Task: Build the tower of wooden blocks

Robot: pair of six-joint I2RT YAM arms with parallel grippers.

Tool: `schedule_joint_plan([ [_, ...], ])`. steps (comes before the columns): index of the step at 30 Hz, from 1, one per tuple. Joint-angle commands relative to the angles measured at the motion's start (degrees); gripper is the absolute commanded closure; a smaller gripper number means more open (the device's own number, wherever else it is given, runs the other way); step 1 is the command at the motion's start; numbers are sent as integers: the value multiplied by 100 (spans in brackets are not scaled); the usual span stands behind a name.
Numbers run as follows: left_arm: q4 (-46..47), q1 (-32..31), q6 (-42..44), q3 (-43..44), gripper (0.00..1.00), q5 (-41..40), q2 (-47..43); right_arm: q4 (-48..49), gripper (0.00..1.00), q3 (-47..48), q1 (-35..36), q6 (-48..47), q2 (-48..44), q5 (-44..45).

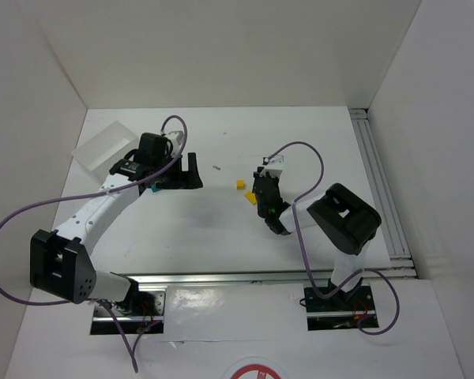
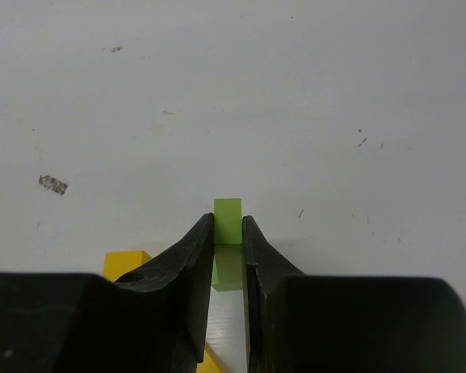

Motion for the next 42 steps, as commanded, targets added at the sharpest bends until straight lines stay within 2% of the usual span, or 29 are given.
schedule_joint_plan([
  [1, 124, 23, 132, -11, 0, -24, 16, 288, 74, 130, 56, 61, 114, 202],
  [8, 124, 23, 132, -11, 0, -24, 16, 235, 68, 130, 109, 61, 114, 254],
  [13, 177, 23, 132, -63, 0, 29, 16, 183, 60, 130, 109, 61, 114, 254],
  [21, 177, 23, 132, -64, 0, 29, 16, 68, 57, 235, 109, 61, 114, 307],
  [23, 177, 23, 132, -64, 0, 29, 16, 68, 61, 235, 109, 61, 114, 359],
  [24, 177, 23, 132, -64, 0, 29, 16, 68, 68, 235, 109, 61, 114, 360],
  [32, 177, 23, 132, -116, 0, 29, 16, 68, 83, 235, 109, 61, 114, 360],
  [37, 177, 23, 132, -116, 0, 29, 16, 68, 88, 235, 109, 61, 61, 360],
  [42, 229, 23, 132, -116, 0, 29, 16, 68, 89, 183, 161, -61, 8, 360],
])
